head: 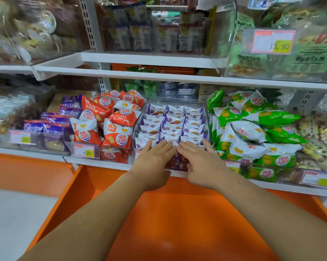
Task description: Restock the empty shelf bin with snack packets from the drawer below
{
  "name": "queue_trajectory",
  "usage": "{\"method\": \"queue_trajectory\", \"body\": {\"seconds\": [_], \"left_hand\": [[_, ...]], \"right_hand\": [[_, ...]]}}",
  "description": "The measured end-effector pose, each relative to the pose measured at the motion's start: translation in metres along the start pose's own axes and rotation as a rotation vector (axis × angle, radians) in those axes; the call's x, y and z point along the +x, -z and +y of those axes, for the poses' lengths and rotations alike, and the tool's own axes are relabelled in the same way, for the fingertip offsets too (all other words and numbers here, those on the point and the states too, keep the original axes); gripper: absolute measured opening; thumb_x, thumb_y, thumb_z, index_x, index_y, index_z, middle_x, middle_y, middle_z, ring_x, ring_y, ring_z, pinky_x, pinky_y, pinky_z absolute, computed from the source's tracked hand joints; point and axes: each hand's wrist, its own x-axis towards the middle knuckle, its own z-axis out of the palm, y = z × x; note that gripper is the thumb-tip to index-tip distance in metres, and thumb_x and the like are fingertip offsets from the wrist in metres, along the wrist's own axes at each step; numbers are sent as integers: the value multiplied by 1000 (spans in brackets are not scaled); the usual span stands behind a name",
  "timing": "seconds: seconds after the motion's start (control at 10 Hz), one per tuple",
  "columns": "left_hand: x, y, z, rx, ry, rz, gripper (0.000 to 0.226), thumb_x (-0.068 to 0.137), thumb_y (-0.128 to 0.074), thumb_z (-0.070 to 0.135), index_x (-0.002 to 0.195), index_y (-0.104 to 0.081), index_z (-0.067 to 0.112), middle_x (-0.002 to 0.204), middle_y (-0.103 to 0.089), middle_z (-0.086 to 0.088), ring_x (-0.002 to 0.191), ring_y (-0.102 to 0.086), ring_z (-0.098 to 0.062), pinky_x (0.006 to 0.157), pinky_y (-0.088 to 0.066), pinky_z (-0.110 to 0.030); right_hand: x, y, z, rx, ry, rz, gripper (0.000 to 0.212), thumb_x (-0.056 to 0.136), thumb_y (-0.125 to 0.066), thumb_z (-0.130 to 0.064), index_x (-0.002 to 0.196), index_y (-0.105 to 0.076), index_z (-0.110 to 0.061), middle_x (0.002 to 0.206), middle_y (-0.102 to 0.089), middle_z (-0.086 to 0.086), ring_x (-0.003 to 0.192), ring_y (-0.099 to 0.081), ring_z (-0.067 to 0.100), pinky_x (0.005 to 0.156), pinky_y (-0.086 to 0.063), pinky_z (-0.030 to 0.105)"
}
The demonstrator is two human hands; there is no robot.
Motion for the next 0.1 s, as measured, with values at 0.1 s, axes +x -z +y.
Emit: {"method": "queue_trajectory", "body": {"seconds": [0.1], "left_hand": [[-6,3,-4,-135,-32,94,78,96,-61,35,162,-20,27,170,-12,5,157,-3,-11,126,8,-39]], "right_hand": [[2,2,-1,68,-8,30,76,93,-54,-20,162,-22,-29,170,-16,-6,157,-8,11,127,1,49]]}}
